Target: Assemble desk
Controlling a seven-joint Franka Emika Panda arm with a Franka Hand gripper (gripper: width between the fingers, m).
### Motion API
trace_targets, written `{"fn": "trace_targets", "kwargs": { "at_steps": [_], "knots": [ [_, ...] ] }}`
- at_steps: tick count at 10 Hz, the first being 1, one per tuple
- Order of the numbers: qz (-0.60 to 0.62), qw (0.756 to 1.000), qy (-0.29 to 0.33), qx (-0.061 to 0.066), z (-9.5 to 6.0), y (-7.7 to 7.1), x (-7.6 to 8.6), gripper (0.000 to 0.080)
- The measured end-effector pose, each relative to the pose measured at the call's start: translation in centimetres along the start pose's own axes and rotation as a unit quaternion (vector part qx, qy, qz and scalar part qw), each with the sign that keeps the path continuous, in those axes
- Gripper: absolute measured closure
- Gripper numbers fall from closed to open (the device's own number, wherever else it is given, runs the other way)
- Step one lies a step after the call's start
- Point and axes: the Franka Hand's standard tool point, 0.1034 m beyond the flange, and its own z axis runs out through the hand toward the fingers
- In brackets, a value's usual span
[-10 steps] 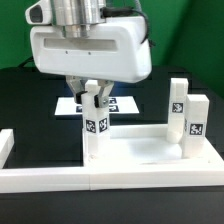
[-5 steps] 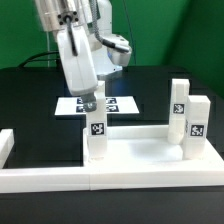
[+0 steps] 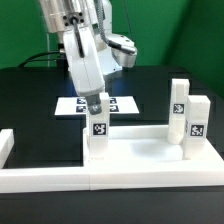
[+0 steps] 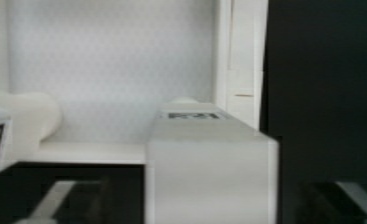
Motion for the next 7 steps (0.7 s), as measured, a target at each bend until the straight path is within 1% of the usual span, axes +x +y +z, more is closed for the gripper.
{"fn": "trace_targets", "kwargs": {
  "at_steps": [1, 2, 4, 5, 6, 7],
  "knots": [
    [-0.081, 0.997, 0.005, 0.001, 0.41, 0.01, -0.31, 0.0193],
    [-0.096, 0.995, 0.005, -0.002, 0.68, 0.16, -0.68, 0.0163],
    [-0.164, 0.986, 0.005, -0.002, 0.64, 0.17, -0.56, 0.0152],
    [-0.209, 0.978, 0.005, -0.002, 0.64, 0.18, -0.54, 0.0152],
    [-0.258, 0.966, 0.007, -0.005, 0.63, 0.19, -0.56, 0.0151],
    [-0.364, 0.931, 0.026, -0.028, 0.58, 0.26, -0.6, 0.0151]
  ]
}}
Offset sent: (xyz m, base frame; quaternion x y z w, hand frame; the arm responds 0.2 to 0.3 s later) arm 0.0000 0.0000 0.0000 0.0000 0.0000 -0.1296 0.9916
